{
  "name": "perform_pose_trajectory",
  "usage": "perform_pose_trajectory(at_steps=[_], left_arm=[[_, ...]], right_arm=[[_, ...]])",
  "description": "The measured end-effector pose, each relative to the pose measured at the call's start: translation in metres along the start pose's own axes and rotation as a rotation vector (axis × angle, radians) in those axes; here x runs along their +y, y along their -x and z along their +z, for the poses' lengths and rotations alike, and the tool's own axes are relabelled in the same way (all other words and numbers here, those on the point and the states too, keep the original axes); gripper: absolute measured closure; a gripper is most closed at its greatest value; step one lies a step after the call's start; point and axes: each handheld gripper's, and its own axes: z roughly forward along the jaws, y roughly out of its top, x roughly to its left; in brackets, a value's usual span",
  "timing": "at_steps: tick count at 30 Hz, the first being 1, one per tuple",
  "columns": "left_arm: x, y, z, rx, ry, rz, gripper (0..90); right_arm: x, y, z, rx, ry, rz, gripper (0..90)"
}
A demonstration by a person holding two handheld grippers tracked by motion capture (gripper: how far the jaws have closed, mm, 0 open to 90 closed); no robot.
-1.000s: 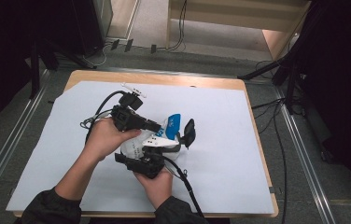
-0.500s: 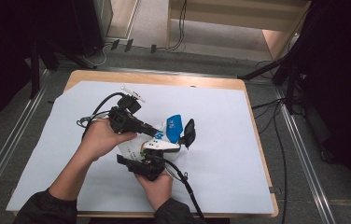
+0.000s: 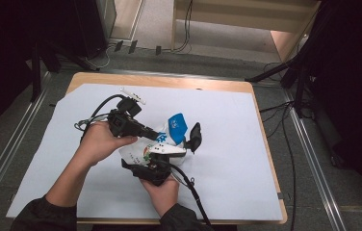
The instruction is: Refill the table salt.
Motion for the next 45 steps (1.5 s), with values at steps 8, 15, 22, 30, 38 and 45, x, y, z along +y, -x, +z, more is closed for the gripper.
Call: perform_pose_trajectory(at_steps=[8, 15, 22, 30, 38, 45], left_arm=[[-0.004, -0.001, -0.008, -0.004, -0.009, 0.011, 86.9], [-0.006, -0.002, -0.013, -0.014, -0.024, 0.021, 86.9], [-0.006, -0.001, -0.017, -0.029, -0.029, 0.031, 86.6], [-0.008, 0.003, -0.022, -0.024, -0.042, 0.038, 86.5], [-0.009, 0.003, -0.026, -0.026, -0.056, 0.051, 86.6], [-0.010, 0.002, -0.029, -0.029, -0.054, 0.056, 87.0]], right_arm=[[-0.001, -0.003, 0.000, -0.008, -0.003, -0.021, 62.3], [-0.001, -0.005, -0.001, -0.020, -0.007, -0.048, 61.8], [-0.001, -0.005, -0.001, -0.027, -0.004, -0.052, 60.9], [-0.002, -0.006, -0.001, -0.031, -0.001, -0.066, 59.9], [-0.003, -0.005, -0.002, -0.036, -0.001, -0.076, 59.1], [-0.004, -0.003, -0.003, -0.041, 0.003, -0.069, 58.6]])
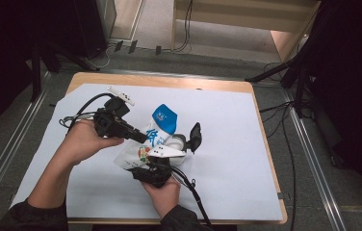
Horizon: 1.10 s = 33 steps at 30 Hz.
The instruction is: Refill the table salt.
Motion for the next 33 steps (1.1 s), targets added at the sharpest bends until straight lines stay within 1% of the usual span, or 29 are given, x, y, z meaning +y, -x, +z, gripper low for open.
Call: perform_pose_trajectory(at_steps=[5, 10, 13, 17, 20, 23, 24, 28, 33], left_arm=[[0.000, 0.000, -0.001, -0.003, -0.001, 0.008, 87.2], [-0.001, 0.000, -0.003, -0.015, -0.001, 0.016, 87.3], [-0.001, 0.001, -0.005, -0.015, -0.001, 0.016, 87.4], [-0.003, 0.001, -0.008, -0.024, 0.009, 0.018, 87.4], [-0.004, 0.001, -0.010, -0.021, 0.006, 0.024, 87.3], [-0.005, 0.001, -0.011, -0.027, 0.008, 0.028, 87.3], [-0.006, 0.001, -0.012, -0.026, 0.004, 0.038, 87.3], [-0.009, 0.003, -0.015, -0.030, 0.013, 0.044, 87.2], [-0.014, 0.004, -0.020, -0.038, 0.014, 0.063, 87.2]], right_arm=[[-0.001, 0.002, -0.001, -0.005, 0.010, 0.007, 58.4], [-0.004, 0.005, -0.003, -0.013, 0.024, 0.030, 58.7], [-0.004, 0.007, -0.005, -0.015, 0.027, 0.042, 59.1], [-0.003, 0.007, -0.006, -0.013, 0.031, 0.041, 59.4], [-0.003, 0.007, -0.006, -0.013, 0.031, 0.041, 59.5], [-0.003, 0.008, -0.006, -0.019, 0.033, 0.039, 59.6], [-0.003, 0.008, -0.007, -0.020, 0.033, 0.039, 59.7], [-0.002, 0.009, -0.008, -0.020, 0.037, 0.043, 59.7], [-0.001, 0.010, -0.010, -0.026, 0.043, 0.046, 59.7]])
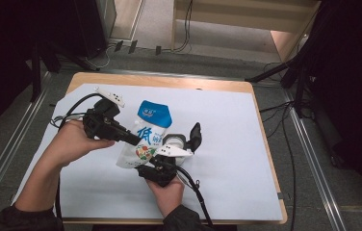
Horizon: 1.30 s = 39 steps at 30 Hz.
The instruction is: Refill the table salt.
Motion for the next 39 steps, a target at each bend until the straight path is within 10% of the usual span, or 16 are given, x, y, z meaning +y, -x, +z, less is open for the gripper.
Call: perform_pose_trajectory(at_steps=[16, 23, 39], left_arm=[[-0.010, 0.003, -0.022, -0.020, 0.112, 0.057, 90.0], [-0.014, 0.001, -0.039, 0.057, 0.186, 0.075, 90.0], [-0.030, -0.040, -0.031, 0.178, 0.222, -0.052, 90.0]], right_arm=[[0.008, -0.005, -0.007, 0.018, -0.024, -0.036, 60.8], [0.008, -0.010, -0.013, 0.036, -0.066, -0.079, 60.8], [0.030, 0.006, -0.072, 0.010, -0.178, -0.178, 60.8]])
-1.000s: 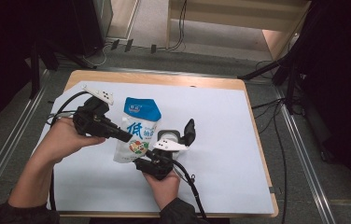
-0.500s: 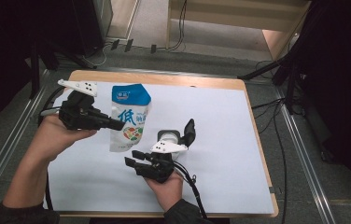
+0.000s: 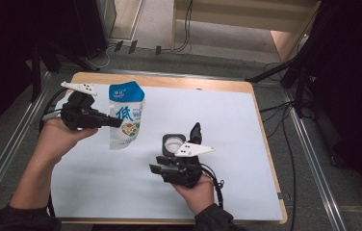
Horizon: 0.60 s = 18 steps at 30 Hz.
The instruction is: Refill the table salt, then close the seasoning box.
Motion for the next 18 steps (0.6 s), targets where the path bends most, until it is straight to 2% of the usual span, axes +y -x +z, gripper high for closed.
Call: perform_pose_trajectory(at_steps=[5, 10, 15, 18], left_arm=[[-0.005, -0.010, 0.000, 0.029, 0.024, -0.016, 90.0], [-0.009, -0.018, 0.003, 0.038, 0.035, -0.036, 90.0], [-0.012, -0.028, 0.006, 0.055, 0.046, -0.055, 90.0], [-0.014, -0.036, 0.008, 0.070, 0.055, -0.068, 90.0]], right_arm=[[-0.007, 0.013, -0.031, -0.038, -0.026, -0.024, 61.0], [-0.013, 0.023, -0.052, -0.072, -0.026, -0.030, 60.9], [-0.017, 0.033, -0.069, -0.095, 0.004, 0.006, 60.8], [-0.019, 0.040, -0.076, -0.129, 0.008, 0.019, 60.9]])
